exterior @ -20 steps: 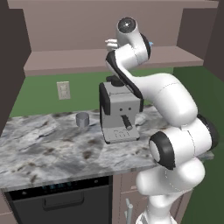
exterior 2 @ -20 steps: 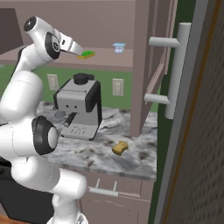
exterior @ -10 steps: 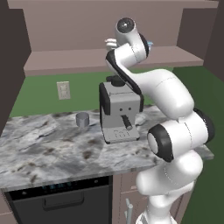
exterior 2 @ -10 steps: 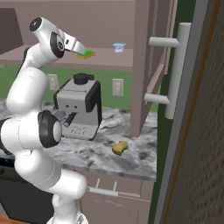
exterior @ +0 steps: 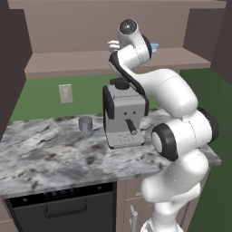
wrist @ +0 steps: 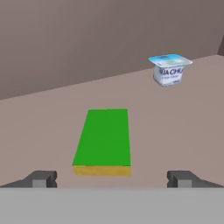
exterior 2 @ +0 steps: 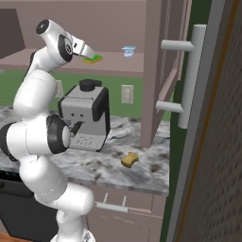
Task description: Pick the sponge and sponge from the cabinet and place them on the counter.
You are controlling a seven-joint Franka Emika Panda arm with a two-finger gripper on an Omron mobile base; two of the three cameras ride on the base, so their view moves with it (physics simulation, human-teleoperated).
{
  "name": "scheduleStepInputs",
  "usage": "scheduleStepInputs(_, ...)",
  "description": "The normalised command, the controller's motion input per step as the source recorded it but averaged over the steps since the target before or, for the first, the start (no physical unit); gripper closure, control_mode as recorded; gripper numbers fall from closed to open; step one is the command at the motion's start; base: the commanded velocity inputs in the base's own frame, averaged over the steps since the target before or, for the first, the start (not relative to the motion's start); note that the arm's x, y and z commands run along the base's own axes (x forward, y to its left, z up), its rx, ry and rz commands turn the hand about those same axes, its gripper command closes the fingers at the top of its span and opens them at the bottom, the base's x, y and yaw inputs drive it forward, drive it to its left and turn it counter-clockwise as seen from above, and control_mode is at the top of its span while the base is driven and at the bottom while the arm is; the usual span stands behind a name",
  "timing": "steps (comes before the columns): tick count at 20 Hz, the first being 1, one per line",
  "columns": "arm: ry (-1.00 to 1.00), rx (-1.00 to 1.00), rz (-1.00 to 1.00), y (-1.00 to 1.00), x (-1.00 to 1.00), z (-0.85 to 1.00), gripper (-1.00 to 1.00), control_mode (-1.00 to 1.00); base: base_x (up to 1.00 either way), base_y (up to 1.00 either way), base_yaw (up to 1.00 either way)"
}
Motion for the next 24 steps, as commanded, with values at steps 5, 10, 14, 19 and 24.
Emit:
scheduleStepInputs(5,0.03,0.0,0.0,-0.01,0.15,-0.05,-1.0,-1.0,0.0,0.0,0.0)
scheduleStepInputs(10,0.03,0.0,-0.01,-0.03,0.1,-0.03,-1.0,-1.0,0.0,0.0,0.0)
scheduleStepInputs(14,0.03,0.0,-0.01,-0.06,0.12,-0.01,-1.0,-1.0,0.0,0.0,0.0)
scheduleStepInputs(19,0.03,0.0,-0.02,-0.04,0.11,-0.01,-1.0,-1.0,0.0,0.0,0.0)
scheduleStepInputs(24,0.03,0.0,-0.02,-0.01,0.1,-0.01,-1.0,-1.0,0.0,0.0,0.0)
